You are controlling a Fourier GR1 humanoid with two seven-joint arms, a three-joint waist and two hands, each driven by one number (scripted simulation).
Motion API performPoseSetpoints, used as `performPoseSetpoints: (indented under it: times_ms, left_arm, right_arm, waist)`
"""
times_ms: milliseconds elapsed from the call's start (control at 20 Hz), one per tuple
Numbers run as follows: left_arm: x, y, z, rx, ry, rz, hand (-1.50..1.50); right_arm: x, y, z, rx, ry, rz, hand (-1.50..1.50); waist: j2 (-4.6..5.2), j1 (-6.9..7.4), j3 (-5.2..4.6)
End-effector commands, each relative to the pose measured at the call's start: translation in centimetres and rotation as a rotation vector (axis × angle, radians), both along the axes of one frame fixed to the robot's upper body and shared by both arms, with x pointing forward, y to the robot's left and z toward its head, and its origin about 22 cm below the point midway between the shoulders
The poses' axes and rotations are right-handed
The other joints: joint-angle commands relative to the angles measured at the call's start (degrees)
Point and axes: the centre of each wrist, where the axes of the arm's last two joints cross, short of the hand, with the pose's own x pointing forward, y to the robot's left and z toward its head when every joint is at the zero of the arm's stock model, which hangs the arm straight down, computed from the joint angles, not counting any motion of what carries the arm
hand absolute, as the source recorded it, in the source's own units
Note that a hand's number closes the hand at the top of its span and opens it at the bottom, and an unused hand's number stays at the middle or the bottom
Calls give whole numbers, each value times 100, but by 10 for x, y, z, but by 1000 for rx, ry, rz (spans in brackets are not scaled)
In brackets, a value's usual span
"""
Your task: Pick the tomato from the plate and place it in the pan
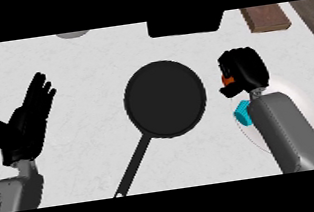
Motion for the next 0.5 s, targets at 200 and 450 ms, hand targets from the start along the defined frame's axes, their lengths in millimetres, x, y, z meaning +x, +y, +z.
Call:
performPoseSetpoints:
  times_ms: [200, 450]
  left_arm:
    - [4, -13, 0, -11, 6, -64, 0]
    - [8, -25, 3, -6, -4, -105, 0]
  right_arm:
    - [26, 78, 72, 80, -135, -363, 150]
    - [35, 113, 119, 70, -205, -619, 150]
  waist:
    - [63, 377, 57]
    - [101, 545, 87]
